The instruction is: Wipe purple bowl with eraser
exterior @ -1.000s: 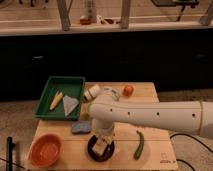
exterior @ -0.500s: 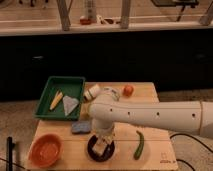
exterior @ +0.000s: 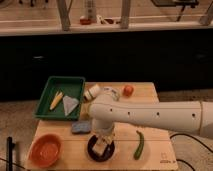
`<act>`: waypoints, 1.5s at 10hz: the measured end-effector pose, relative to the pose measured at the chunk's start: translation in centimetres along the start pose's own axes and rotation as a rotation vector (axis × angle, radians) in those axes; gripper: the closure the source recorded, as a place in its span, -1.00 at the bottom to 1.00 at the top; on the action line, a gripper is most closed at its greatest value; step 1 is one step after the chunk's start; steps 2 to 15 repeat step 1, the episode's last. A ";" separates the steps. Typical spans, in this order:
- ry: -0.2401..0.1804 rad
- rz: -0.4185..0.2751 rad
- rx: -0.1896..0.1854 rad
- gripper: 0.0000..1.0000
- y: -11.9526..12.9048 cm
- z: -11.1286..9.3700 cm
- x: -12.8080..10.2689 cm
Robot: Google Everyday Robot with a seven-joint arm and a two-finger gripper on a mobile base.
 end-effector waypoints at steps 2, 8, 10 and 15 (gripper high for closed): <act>0.000 0.000 0.000 1.00 0.0 0.0 0.0; 0.000 0.000 0.000 1.00 0.0 0.0 0.0; 0.000 0.000 0.000 1.00 0.0 0.0 0.0; 0.000 0.000 0.000 1.00 0.0 0.0 0.0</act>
